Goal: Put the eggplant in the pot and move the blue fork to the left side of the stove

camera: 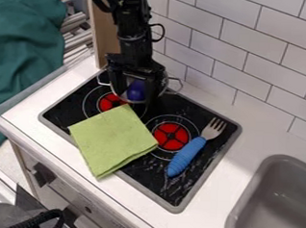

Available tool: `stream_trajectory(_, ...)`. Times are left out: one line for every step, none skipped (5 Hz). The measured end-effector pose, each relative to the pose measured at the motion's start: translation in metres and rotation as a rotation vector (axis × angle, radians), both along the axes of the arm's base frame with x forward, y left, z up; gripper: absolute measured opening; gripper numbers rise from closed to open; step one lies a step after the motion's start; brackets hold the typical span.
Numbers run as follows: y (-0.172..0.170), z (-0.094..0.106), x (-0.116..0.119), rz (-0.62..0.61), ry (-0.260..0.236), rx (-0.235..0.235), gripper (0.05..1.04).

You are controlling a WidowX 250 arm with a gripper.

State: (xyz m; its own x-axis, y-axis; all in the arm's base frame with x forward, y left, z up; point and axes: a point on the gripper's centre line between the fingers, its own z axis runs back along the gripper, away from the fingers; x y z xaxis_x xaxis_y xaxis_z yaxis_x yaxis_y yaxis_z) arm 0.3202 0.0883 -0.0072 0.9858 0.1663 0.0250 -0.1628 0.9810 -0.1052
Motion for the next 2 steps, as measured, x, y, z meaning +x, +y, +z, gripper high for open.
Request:
stream_trajectory(-0.025, 0.021, -0.005, -0.023, -0.052, 0.017, 1.005)
stream_trajectory(-0.054, 0.034, -0.014, -0.059, -0.062, 0.027, 1.005)
